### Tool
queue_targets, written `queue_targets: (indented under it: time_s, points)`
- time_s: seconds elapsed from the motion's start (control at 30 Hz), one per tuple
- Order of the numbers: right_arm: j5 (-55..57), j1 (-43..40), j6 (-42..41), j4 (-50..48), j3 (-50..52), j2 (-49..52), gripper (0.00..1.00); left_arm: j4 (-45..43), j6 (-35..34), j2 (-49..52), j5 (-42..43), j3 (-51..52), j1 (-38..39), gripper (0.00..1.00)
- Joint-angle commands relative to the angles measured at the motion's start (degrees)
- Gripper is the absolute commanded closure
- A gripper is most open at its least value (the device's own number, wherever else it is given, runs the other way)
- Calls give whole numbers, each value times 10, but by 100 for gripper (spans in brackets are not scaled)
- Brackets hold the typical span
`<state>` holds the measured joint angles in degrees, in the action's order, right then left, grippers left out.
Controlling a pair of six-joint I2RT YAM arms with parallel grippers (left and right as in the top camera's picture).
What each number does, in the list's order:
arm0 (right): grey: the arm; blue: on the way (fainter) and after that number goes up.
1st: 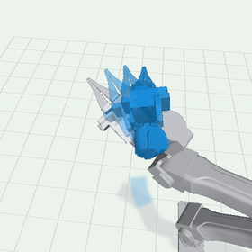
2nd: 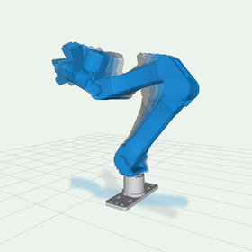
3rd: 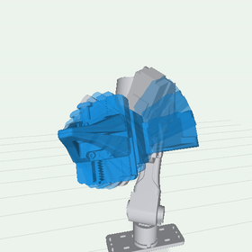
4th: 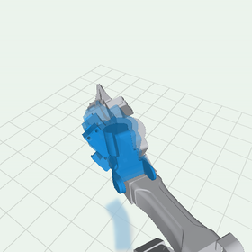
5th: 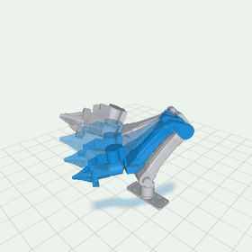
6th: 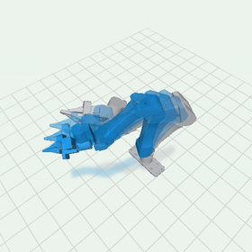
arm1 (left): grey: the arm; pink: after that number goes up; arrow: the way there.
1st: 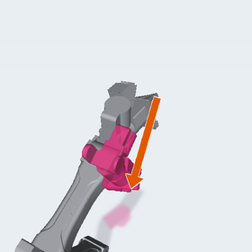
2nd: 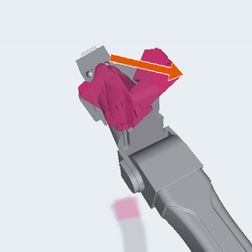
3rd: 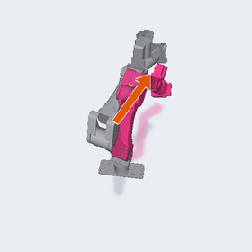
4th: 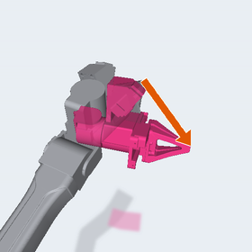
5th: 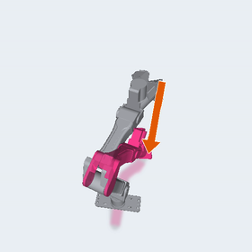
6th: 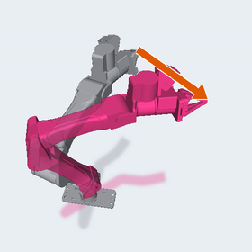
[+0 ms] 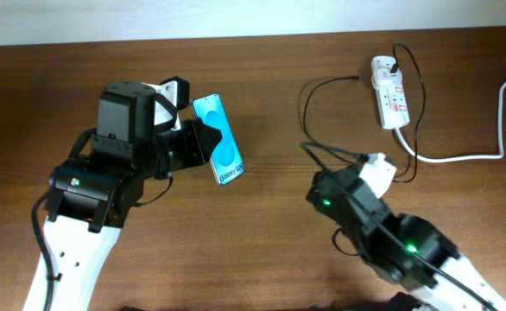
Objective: Plug charger to phone and switch on socket
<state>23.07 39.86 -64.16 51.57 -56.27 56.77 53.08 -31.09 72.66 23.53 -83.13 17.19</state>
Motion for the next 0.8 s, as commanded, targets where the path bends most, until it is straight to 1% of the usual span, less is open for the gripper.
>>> queue_targets:
  time_s: [0.0,0.03,0.07,0.1,0.17,0.27,0.37,0.4,0.47,0.53,0.6,0.63,0.67,0.7,0.77]
  points:
    - [69,2,20,148,-108,-26,16,-5,25,-3,-9,-4,-1,100]
    - [72,2,20,215,-148,-36,11,-5,25,-3,-9,-4,-1,100]
    - [72,3,20,258,-174,-45,5,-5,25,-3,-9,-4,-1,100]
    - [71,3,20,308,-209,-62,1,-5,25,-3,-9,-4,-1,100]
    - [58,3,20,378,-254,-95,2,-4,25,-3,-9,-4,-1,100]
    - [5,3,20,433,-307,-136,2,13,25,-3,-9,-4,-1,100]
    - [4,3,20,432,-315,-157,2,19,25,-3,-9,-4,-1,100]
    - [33,2,20,412,-312,-155,2,19,25,-3,-8,-4,-1,100]
    - [49,2,21,369,-311,-141,2,19,25,-3,-9,-4,-1,100]
    - [61,2,59,304,-311,-106,2,21,25,-3,-7,-4,-1,100]
    - [61,2,69,255,-315,-36,2,21,25,-3,-7,-4,-1,100]
    - [61,2,69,245,-324,-7,2,21,25,-3,-7,-4,-1,100]
    - [61,-8,68,242,-364,57,2,21,25,-3,-7,-4,-1,100]
    - [59,-24,69,247,-393,92,2,21,25,-3,-7,-4,-1,100]
    - [33,-80,104,249,-454,162,2,21,25,-3,-9,-4,-1,100]
